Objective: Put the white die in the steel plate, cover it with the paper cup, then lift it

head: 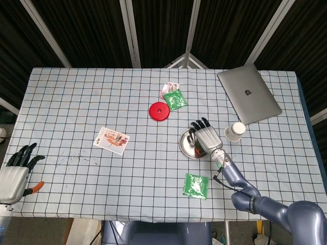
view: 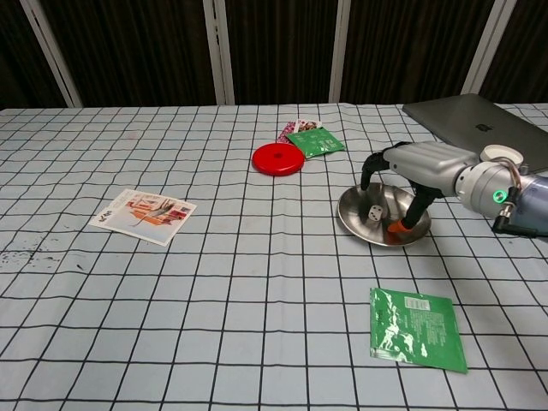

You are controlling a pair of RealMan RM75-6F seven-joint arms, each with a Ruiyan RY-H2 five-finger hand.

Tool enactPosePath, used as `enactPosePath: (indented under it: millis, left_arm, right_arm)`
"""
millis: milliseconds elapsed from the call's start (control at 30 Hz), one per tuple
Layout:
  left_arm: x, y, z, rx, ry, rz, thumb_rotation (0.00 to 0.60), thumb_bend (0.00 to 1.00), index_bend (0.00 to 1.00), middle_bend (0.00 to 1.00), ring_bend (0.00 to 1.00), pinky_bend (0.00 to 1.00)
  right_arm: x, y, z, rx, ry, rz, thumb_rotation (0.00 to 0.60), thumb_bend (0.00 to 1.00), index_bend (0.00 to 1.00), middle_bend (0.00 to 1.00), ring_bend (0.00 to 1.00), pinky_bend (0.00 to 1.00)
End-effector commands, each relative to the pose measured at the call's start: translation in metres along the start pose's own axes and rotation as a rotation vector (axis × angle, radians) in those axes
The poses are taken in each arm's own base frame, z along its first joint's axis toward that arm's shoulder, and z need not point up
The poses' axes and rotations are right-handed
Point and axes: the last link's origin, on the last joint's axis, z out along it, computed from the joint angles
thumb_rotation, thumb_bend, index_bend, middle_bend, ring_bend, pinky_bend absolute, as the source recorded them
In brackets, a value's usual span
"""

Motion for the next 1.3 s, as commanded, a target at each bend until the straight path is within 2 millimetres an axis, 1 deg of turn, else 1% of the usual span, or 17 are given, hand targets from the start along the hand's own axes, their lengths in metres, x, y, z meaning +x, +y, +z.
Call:
enactPosePath:
  millis: [33,133,233,367,467,567,733,867,1067,1300]
  left_arm:
    - [0.000,0.000,0.000,0.001,0.000,0.002,0.600,0.28,0.26,0.00,0.00,0.13]
    - [0.001,0.000,0.000,0.003,0.003,-0.002,0.600,0.28,0.26,0.00,0.00,0.13]
    - [0.002,-0.001,0.001,0.000,0.008,-0.005,0.600,0.28,0.26,0.00,0.00,0.13]
    - [0.002,0.000,0.005,-0.013,0.007,-0.014,0.600,0.27,0.26,0.00,0.00,0.13]
    - [0.002,0.000,0.008,-0.029,0.004,-0.033,0.600,0.27,0.26,0.00,0.00,0.13]
    - [0.003,-0.003,0.010,-0.033,0.004,-0.044,0.600,0.27,0.26,0.00,0.00,0.13]
    - [0.006,-0.008,0.011,-0.029,0.009,-0.064,0.600,0.28,0.26,0.00,0.00,0.13]
    - [0.007,-0.010,0.011,-0.026,0.011,-0.070,0.600,0.28,0.26,0.00,0.00,0.13]
    - [0.006,-0.010,0.011,-0.025,0.005,-0.067,0.600,0.28,0.26,0.00,0.00,0.13]
    - [0.005,-0.009,0.012,-0.015,0.003,-0.059,0.600,0.28,0.26,0.00,0.00,0.13]
  right_arm:
    - [0.001,0.002,-0.001,-0.004,0.001,-0.003,0.600,0.16,0.23,0.15,0.11,0.00]
    - [0.002,0.004,-0.005,-0.006,-0.002,-0.003,0.600,0.15,0.20,0.15,0.10,0.00]
    - [0.009,0.005,-0.010,-0.002,0.019,0.000,0.600,0.15,0.19,0.14,0.10,0.00]
    - [0.032,0.011,-0.022,-0.003,0.108,0.017,0.600,0.15,0.19,0.14,0.11,0.00]
    - [0.048,0.020,-0.038,-0.031,0.164,0.029,0.600,0.15,0.19,0.14,0.11,0.00]
    - [0.057,0.033,-0.051,-0.074,0.177,0.023,0.600,0.15,0.19,0.15,0.11,0.00]
    - [0.070,0.055,-0.071,-0.156,0.150,-0.003,0.600,0.15,0.23,0.17,0.12,0.00]
    - [0.072,0.067,-0.081,-0.198,0.104,-0.018,0.600,0.15,0.24,0.20,0.12,0.00]
    - [0.070,0.076,-0.081,-0.229,0.062,-0.037,0.600,0.15,0.27,0.24,0.13,0.00]
    - [0.070,0.081,-0.066,-0.236,0.036,-0.050,0.600,0.15,0.28,0.27,0.14,0.00]
